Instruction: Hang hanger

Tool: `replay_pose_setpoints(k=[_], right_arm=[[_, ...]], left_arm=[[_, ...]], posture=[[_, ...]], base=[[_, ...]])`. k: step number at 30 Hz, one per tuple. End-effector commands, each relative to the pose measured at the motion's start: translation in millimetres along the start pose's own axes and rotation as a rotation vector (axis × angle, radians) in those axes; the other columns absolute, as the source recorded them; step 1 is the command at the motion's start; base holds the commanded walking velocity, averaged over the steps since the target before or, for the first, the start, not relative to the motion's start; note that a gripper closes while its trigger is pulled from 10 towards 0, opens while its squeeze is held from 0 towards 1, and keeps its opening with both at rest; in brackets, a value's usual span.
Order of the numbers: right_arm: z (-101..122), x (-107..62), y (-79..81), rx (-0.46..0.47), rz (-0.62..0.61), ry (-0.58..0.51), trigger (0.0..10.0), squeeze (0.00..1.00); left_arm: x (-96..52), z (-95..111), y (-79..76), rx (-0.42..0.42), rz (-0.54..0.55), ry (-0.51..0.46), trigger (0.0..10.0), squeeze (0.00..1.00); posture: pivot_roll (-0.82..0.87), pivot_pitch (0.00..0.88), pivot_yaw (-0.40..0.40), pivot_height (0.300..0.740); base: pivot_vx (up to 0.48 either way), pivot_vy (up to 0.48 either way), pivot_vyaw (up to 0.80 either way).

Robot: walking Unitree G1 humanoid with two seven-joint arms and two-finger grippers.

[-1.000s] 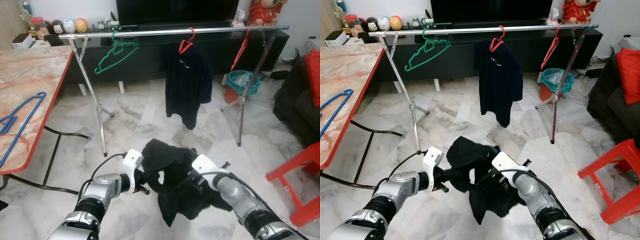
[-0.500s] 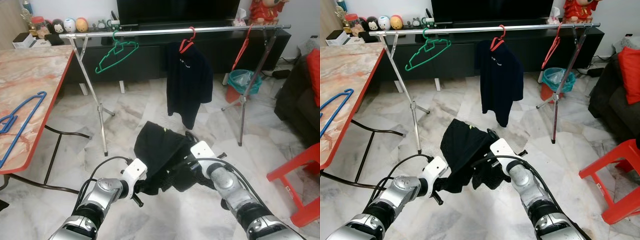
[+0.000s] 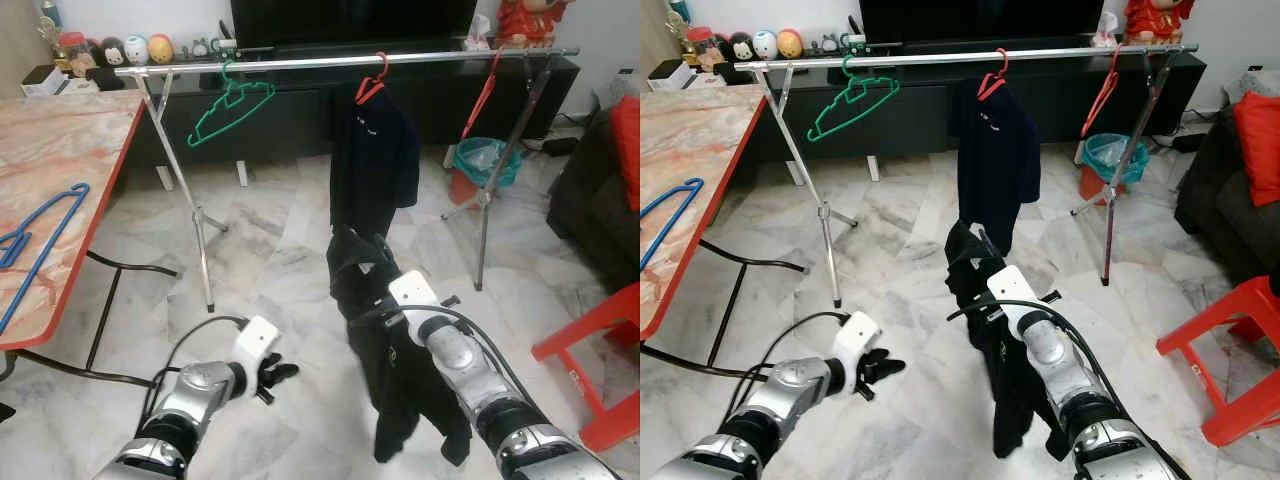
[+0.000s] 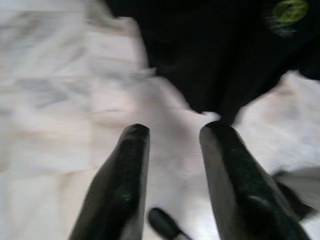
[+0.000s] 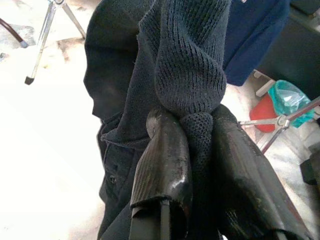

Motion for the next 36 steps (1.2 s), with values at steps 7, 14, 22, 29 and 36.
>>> replay_pose_setpoints(k=[7,14,22,29,36], right_arm=[[13,-1.1,-5.3,0.009,-0.006,-0.102,10.0,0.0],[14,-11.3,7.9,-0.015,0.202,-0.189,10.0,0.0],[-11,-25.9,-35.3,-0.053,0.201,-0.137,10.0,0.0],[-18,-42.8,-37.4,0.01,0.401,-0.162,10.0,0.0],[-14,-56.9,-35.6,0.077,0.626,-0.204,10.0,0.0]], left_arm=[[-3.3,9,12.7,-0.008,0.093,-0.067,10.0,1.0],[-4.2,20,19.3,0.007,0.151,-0.127,10.0,0.0],[-14.9,22,30.1,0.05,0.13,-0.145,10.0,0.0],[-21.2,30,23.8,-0.005,-0.042,-0.216,10.0,0.0],[-27.1,44,5.3,0.026,-0.305,-0.243,10.0,0.0]], posture=[[-0.02,0.014,0.032,0.74],[-0.02,0.01,0.031,0.74],[-0.03,0.002,0.036,0.74],[-0.03,0.0,0.034,0.74],[-0.02,0.0,0.031,0.74]], base=[[0.0,0.0,0.0],[0.0,0.0,0.0],[0.0,0.0,0.0],[0.0,0.0,0.0],[0.0,0.0,0.0]])
Point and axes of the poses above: a point about 5 cm out from each wrist's last joint towards the gripper, its own x axis pointing out of the wrist towards the gripper, its own z axis along the axis of the wrist's last joint, y = z × x, the point moved 2 cm from there along x, pointing out of the wrist towards the gripper
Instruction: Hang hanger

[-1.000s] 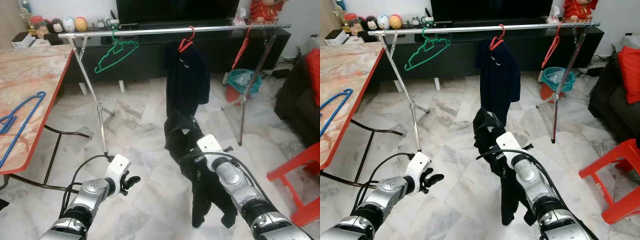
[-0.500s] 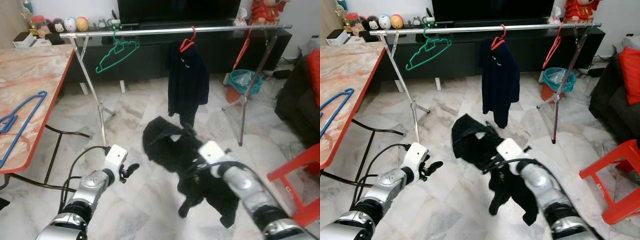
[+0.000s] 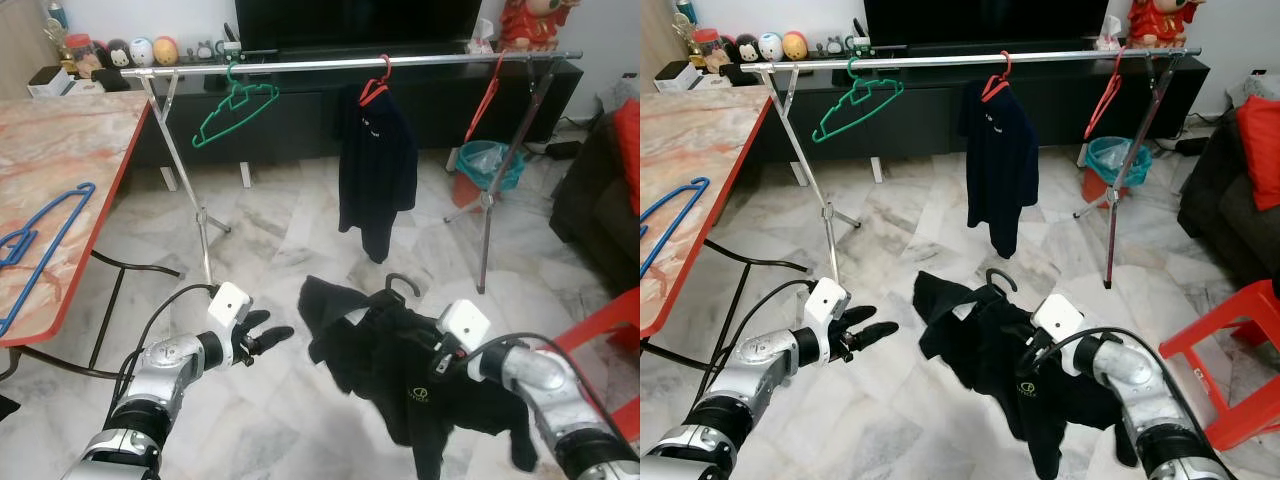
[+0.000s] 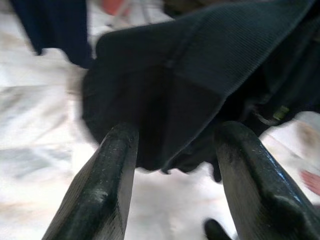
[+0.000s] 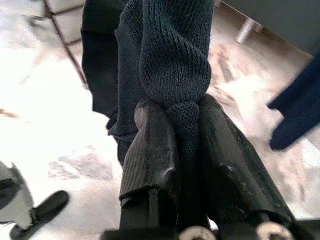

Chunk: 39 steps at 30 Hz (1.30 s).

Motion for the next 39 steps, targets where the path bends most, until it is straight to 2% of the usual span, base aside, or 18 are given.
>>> replay_pose_setpoints(k=[1,5,18,22,29,33,39], right_arm=[[10,-2.2,-3.4,-0.005,0.021,-0.051,10.0,0.0],[13,-2.2,2.8,0.016,0.108,-0.061,10.0,0.0],[12,-14.1,16.7,0.07,0.339,-0.034,10.0,0.0],[15,-15.4,22.4,0.089,0.412,-0.037,10.0,0.0],[17,-13.2,25.3,0.089,0.439,-0.036,10.0,0.0],[19,-10.4,27.4,0.085,0.451,-0.042,10.0,0.0],[22,-7.8,29.6,0.082,0.465,-0.05,10.0,0.0]], left_arm=[[-0.4,2,-6.3,-0.008,-0.071,-0.001,10.0,0.0],[-1.1,1,-15.8,-0.024,-0.169,0.018,10.0,0.0],[-1.0,7,-24.9,-0.028,-0.238,0.004,10.0,0.0],[2.0,11,-32.6,-0.039,-0.291,-0.012,10.0,0.0],[1.6,11,-48.4,-0.074,-0.419,0.0,10.0,0.0],[-2.3,9,-63.8,-0.11,-0.544,0.015,10.0,0.0],[-3.0,7,-70.6,-0.12,-0.581,0.035,10.0,0.0]], posture=[[-0.02,0.0,0.031,0.74],[-0.02,0.0,0.028,0.74],[-0.02,0.0,0.014,0.74],[-0.02,0.0,0.008,0.74],[-0.02,0.0,0.004,0.74],[-0.01,0.0,0.003,0.74],[-0.01,0.0,0.004,0.74]], base=[[0.0,0.0,0.0],[0.0,0.0,0.0],[0.0,0.0,0.0],[0.0,0.0,0.0],[0.0,0.0,0.0],[0.0,0.0,0.0],[0.0,0.0,0.0]])
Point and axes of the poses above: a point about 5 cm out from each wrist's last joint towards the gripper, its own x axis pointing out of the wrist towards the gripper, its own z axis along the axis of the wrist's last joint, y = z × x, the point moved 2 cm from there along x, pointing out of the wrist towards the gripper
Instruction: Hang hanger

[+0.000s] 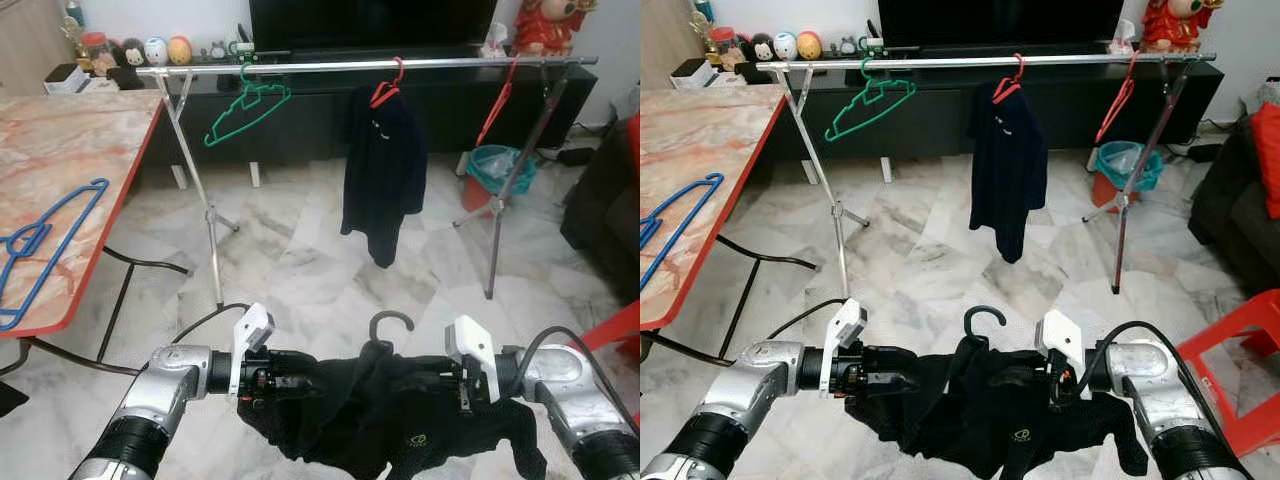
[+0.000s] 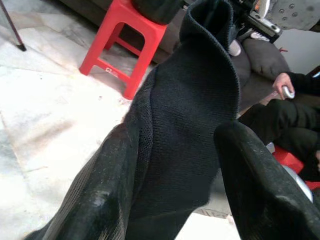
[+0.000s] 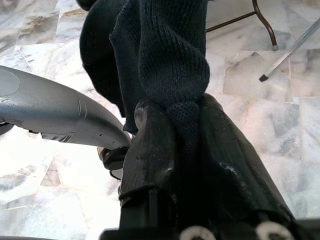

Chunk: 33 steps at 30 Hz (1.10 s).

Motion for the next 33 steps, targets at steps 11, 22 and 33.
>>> replay_pose_setpoints(k=[11,22,33], right_arm=[[26,14.7,3.3,-0.075,0.055,-0.082,10.0,0.0],[27,14.3,5.7,-0.075,0.073,-0.077,10.0,0.0],[31,13.8,3.6,-0.079,0.071,-0.078,10.0,0.0]], left_arm=[[19.6,6,-2.1,0.069,0.003,0.017,10.0,0.0],[23.7,11,-0.4,0.129,0.042,0.001,10.0,0.0],[25.9,10,-9.2,0.15,-0.031,0.025,10.0,0.0]], posture=[[-0.01,0.0,0.006,0.74],[-0.02,0.0,0.002,0.74],[-0.02,0.0,-0.001,0.74]], base=[[0.0,0.0,0.0],[0.0,0.0,0.0],[0.0,0.0,0.0]])
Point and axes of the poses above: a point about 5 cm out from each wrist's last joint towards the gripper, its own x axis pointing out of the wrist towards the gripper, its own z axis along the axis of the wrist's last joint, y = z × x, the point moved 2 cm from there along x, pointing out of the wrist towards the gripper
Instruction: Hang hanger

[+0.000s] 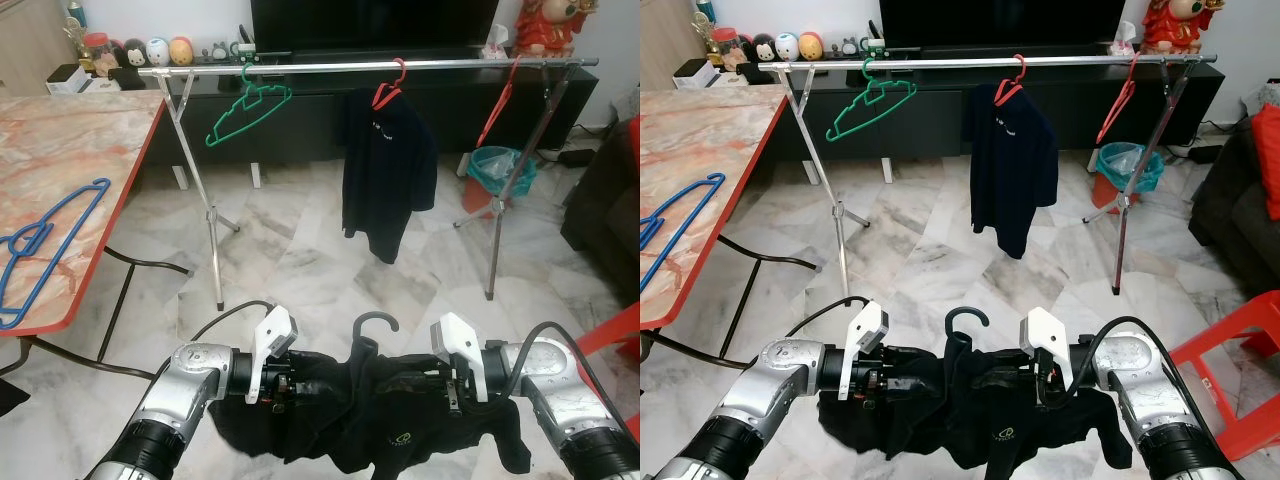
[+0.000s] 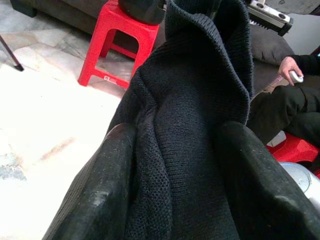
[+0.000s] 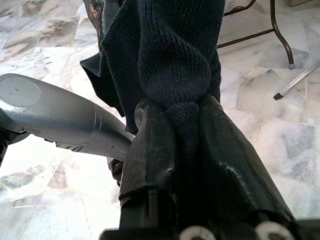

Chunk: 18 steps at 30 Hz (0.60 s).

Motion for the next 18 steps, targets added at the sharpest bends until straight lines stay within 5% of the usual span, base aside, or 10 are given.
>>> replay_pose_setpoints(k=[1,17,18], right_arm=[[14.7,0.6,-3.4,-0.044,-0.006,-0.045,10.0,0.0],[23.8,9.1,-0.1,-0.043,0.042,-0.079,10.0,0.0],[23.8,9.1,-0.3,-0.043,0.04,-0.078,10.0,0.0]], left_arm=[[3.3,1.1,-1.4,0.018,-0.021,0.022,10.0,0.0],[10.7,2.3,-1.4,0.037,-0.027,0.044,10.0,0.0],[11.2,1.9,-1.1,0.037,-0.025,0.045,6.0,0.0]], posture=[[-0.02,0.0,-0.002,0.74],[-0.02,0.0,-0.006,0.74],[-0.02,0.0,-0.006,0.74]], base=[[0.0,0.0,0.0],[0.0,0.0,0.0],[0.0,0.0,0.0]])
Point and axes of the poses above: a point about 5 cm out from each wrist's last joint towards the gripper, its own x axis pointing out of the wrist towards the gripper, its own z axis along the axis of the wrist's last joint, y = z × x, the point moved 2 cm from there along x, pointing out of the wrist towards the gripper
